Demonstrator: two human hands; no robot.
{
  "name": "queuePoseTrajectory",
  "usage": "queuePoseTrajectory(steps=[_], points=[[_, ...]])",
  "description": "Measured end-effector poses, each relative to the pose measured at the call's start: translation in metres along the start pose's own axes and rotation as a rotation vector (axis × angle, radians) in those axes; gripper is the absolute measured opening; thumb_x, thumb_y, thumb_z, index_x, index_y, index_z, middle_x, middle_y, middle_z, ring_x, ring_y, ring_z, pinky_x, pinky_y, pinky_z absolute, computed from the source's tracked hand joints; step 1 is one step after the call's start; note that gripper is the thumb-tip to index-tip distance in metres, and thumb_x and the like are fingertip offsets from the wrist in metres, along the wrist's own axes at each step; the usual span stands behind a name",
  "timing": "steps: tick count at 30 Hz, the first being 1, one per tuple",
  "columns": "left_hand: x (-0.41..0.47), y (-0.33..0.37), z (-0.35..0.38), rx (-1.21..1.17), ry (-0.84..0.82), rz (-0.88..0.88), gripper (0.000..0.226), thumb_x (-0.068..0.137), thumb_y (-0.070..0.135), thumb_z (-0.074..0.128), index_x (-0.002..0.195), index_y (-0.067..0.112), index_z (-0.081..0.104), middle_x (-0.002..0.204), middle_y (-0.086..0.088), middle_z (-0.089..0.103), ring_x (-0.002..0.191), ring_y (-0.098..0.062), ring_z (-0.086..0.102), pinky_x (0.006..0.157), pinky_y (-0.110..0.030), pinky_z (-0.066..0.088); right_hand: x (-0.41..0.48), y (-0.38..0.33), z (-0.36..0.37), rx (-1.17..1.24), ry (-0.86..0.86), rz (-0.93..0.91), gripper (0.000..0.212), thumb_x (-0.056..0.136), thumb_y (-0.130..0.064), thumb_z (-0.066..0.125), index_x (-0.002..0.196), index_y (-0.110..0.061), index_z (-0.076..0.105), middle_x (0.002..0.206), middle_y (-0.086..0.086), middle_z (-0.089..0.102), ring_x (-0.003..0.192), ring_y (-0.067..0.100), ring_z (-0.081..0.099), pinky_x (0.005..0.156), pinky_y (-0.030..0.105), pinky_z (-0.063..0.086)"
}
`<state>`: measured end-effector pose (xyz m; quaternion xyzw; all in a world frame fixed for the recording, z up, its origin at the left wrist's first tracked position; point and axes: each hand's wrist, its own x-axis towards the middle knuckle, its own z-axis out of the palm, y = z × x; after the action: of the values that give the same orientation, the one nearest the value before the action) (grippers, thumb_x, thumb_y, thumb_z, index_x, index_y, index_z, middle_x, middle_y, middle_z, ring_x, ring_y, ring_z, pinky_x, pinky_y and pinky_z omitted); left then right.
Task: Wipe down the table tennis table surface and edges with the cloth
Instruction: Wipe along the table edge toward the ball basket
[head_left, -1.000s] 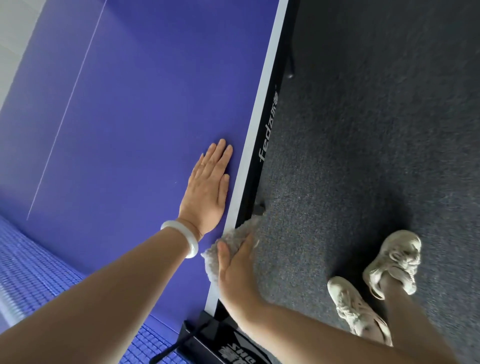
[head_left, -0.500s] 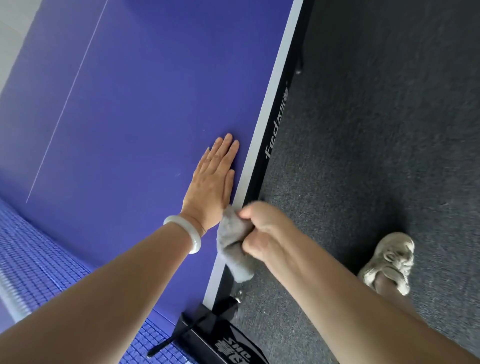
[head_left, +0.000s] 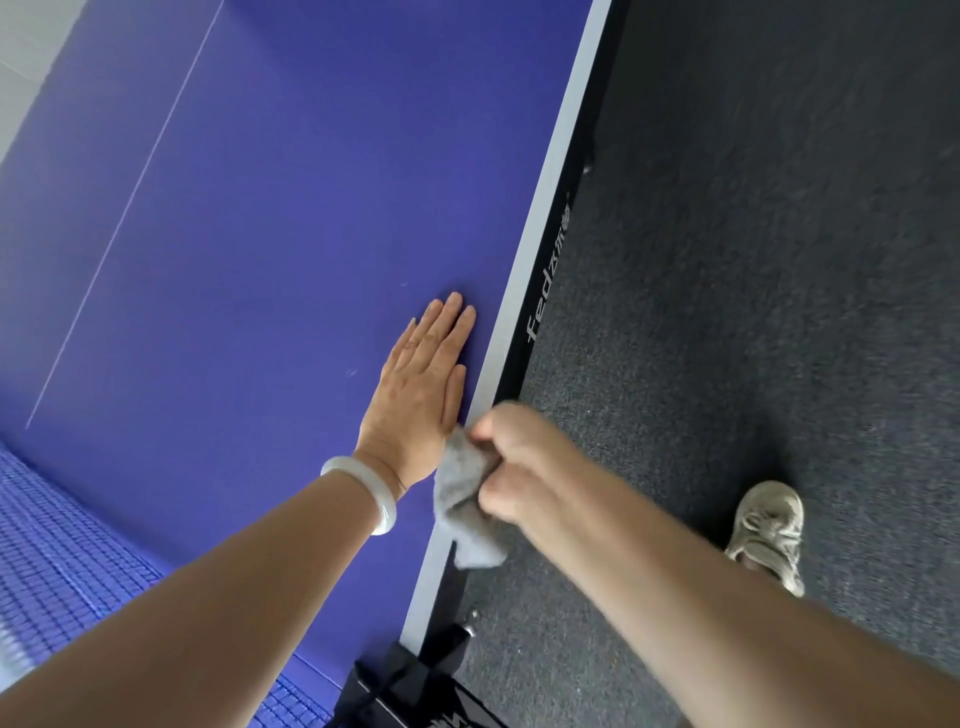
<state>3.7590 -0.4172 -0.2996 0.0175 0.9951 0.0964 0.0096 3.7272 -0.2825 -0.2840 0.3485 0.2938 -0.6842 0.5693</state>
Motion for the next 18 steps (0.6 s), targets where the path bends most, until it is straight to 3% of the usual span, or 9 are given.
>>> queuePoseTrajectory(steps=[1,2,4,5,7,10,12,15,18], points=[[0.000,-0.001,0.000,-0.002,-0.007,-0.010,0.051,0.104,0.020,0.025,0.154,0.010,0.026,0.163,-0.003,0.018,0.152,-0.014,0.009,0.124,-0.038,0.009,0.004,-0.020,0.004,0.011,0.023,-0.002,0.024,0.101,0.000,0.037,0.094,0.006,0.058,0.095,0.024,0.061,0.133,0.035,0.048,0.089,0.029,0.050],[0.000,-0.001,0.000,-0.004,-0.009,-0.015,0.051,0.105,0.023,0.024,0.155,0.011,0.025,0.163,-0.002,0.017,0.152,-0.012,0.008,0.124,-0.037,0.009,0.007,-0.037,0.008,0.036,0.051,-0.005,0.024,0.102,-0.006,0.039,0.097,0.005,0.060,0.096,0.021,0.064,0.126,0.031,0.056,0.096,0.034,0.049],[-0.001,-0.001,0.000,-0.009,-0.006,-0.010,0.051,0.105,0.025,0.023,0.154,0.011,0.027,0.163,-0.002,0.018,0.152,-0.013,0.008,0.124,-0.038,0.010,0.009,-0.045,0.011,0.056,0.063,-0.140,0.025,0.101,-0.018,0.047,0.117,-0.004,0.061,0.109,0.016,0.070,0.108,0.024,0.067,0.090,0.036,0.053],[-0.001,-0.001,-0.001,-0.010,-0.008,-0.008,0.051,0.106,0.024,0.025,0.154,0.011,0.027,0.163,-0.002,0.019,0.152,-0.013,0.009,0.124,-0.039,0.010,0.013,-0.039,0.011,0.029,0.089,-0.273,0.031,0.100,-0.019,0.050,0.130,-0.011,0.056,0.122,0.014,0.067,0.113,0.023,0.065,0.093,0.037,0.053],[-0.001,-0.001,-0.001,-0.001,-0.019,-0.017,0.050,0.106,0.018,0.033,0.155,0.012,0.025,0.163,-0.001,0.017,0.152,-0.013,0.007,0.124,-0.038,0.010,0.020,-0.011,0.006,-0.217,0.163,-0.600,0.055,0.102,-0.014,0.047,0.154,-0.018,0.028,0.153,0.011,0.040,0.139,0.023,0.044,0.114,0.042,0.037],[0.002,-0.001,-0.001,0.015,-0.025,-0.023,0.052,0.104,0.016,0.031,0.155,0.013,0.023,0.164,0.001,0.015,0.152,-0.010,0.006,0.124,-0.033,0.006,0.022,0.036,-0.006,-0.367,0.113,-0.845,0.064,0.104,-0.011,0.043,0.157,-0.018,0.009,0.162,0.002,0.021,0.147,0.008,0.025,0.121,0.027,0.020],[0.004,0.000,-0.001,0.011,-0.025,-0.030,0.052,0.103,0.018,0.026,0.155,0.013,0.024,0.164,0.002,0.015,0.152,-0.012,0.007,0.124,-0.032,0.005,0.028,0.048,-0.012,-0.431,0.125,-0.896,0.062,0.103,-0.016,0.044,0.156,-0.015,0.012,0.162,0.002,0.020,0.145,0.002,0.023,0.119,0.016,0.018],[0.002,-0.002,-0.001,0.016,-0.036,-0.030,0.053,0.104,0.013,0.034,0.155,0.014,0.024,0.164,0.002,0.015,0.152,-0.014,0.009,0.124,-0.033,0.006,0.040,0.036,-0.009,-0.505,0.155,-0.909,0.070,0.103,-0.024,0.047,0.157,-0.012,0.004,0.164,0.007,0.013,0.151,0.013,0.015,0.123,0.030,0.016],[0.002,-0.001,-0.002,0.014,-0.048,-0.032,0.054,0.103,0.013,0.038,0.155,0.013,0.024,0.164,0.000,0.017,0.152,-0.017,0.011,0.123,-0.038,0.010,0.054,-0.009,0.001,-0.570,0.223,-0.933,0.076,0.103,-0.030,0.045,0.157,-0.012,-0.005,0.165,0.010,-0.003,0.152,0.017,0.000,0.122,0.025,0.003]])
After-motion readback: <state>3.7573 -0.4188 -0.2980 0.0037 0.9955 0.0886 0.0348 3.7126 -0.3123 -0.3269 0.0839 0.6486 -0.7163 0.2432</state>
